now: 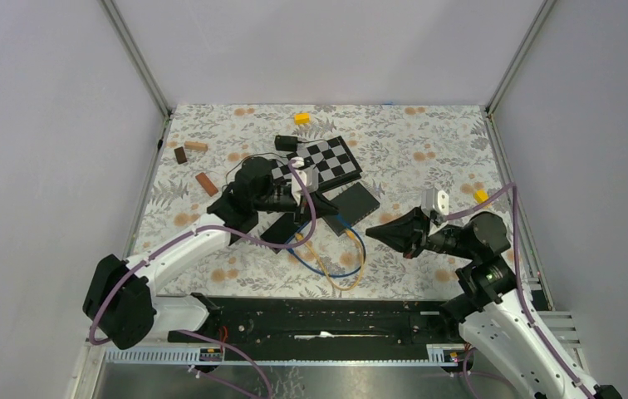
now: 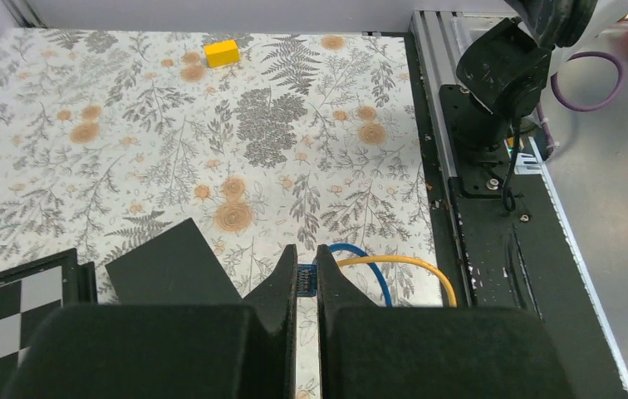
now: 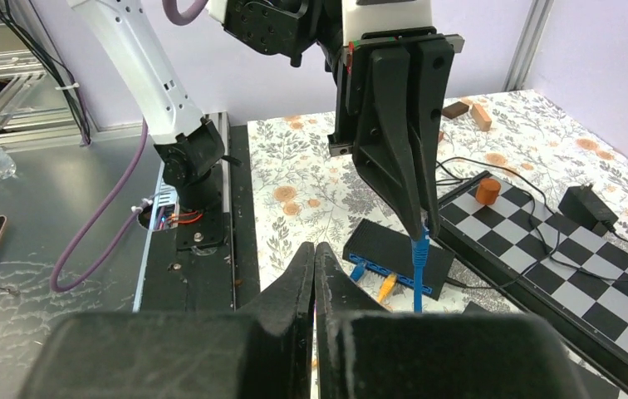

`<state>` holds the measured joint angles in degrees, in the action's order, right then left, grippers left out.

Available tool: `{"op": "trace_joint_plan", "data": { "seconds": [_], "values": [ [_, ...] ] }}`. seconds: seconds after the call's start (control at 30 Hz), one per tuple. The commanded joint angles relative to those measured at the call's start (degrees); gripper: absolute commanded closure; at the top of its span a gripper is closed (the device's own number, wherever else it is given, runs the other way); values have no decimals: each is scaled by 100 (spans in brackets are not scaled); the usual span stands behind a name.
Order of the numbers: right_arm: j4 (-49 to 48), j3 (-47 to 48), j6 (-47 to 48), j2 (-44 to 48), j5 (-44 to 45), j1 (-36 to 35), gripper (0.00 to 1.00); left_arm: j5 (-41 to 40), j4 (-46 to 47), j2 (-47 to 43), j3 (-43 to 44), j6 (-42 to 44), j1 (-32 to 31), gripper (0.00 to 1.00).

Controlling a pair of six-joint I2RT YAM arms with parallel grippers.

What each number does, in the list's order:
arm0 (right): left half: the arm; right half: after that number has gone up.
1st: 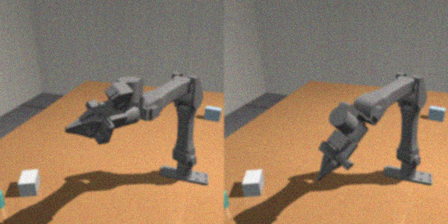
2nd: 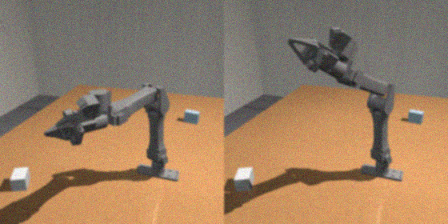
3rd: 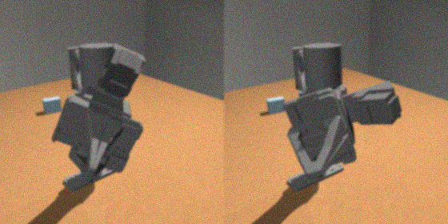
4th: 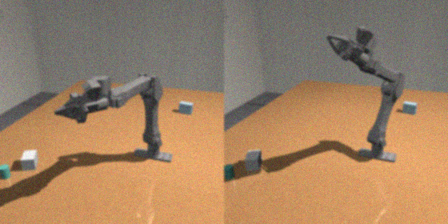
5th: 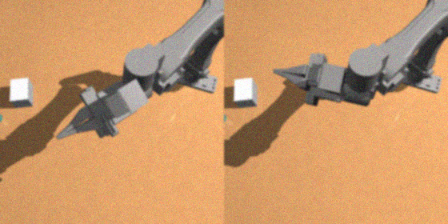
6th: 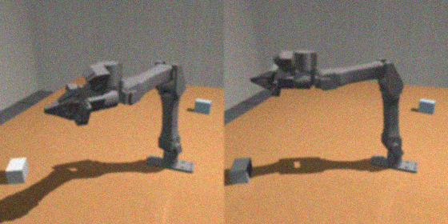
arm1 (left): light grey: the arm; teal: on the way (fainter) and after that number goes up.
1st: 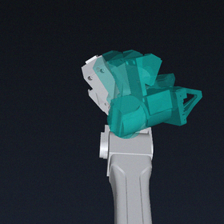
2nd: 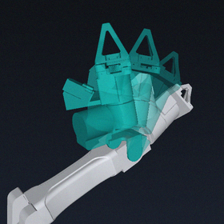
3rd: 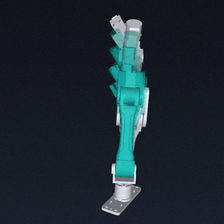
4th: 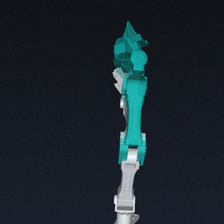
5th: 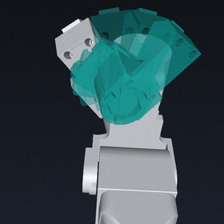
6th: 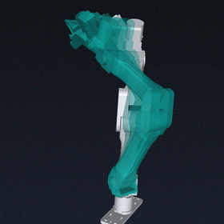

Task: Insert the plug into the switch port
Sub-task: Pick up the connector from the center of the board.

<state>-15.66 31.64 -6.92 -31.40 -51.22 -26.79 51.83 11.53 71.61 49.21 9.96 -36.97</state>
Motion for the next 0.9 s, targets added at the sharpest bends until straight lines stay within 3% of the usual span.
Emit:
{"op": "trace_joint_plan", "data": {
  "seconds": [0.0,0.13,0.37,0.43,0.53,0.57,0.6,0.67,0.7,0.87],
  "values": [
    [-170,74,-67,32,-65,-13,100,-50,168,-48,-49,-258,15,100],
    [-1171,-168,-67,113,409,-13,100,-108,444,14,-137,-616,14,100],
    [-1777,318,-67,-142,-30,-15,100,-96,668,96,-171,-826,14,100],
    [-1931,494,-67,-295,532,-15,100,-128,666,126,-143,-877,14,100],
    [-724,1306,-67,-778,2779,-12,100,-340,616,172,-92,-981,14,100],
    [-183,1607,81,-960,3694,-12,26,-450,569,181,-77,-1139,19,100],
    [283,1822,-129,-1156,4571,-18,4,-536,529,190,-75,-1188,15,100],
    [1058,2024,-876,-1452,6038,-12,0,-618,513,163,-106,-1239,19,100],
    [1416,2110,-1002,-1641,6369,-3,0,-633,542,156,-126,-1282,15,100],
    [2970,2669,-1485,-2665,6804,-11,0,-639,570,151,-123,-1381,15,100]
  ]
}}
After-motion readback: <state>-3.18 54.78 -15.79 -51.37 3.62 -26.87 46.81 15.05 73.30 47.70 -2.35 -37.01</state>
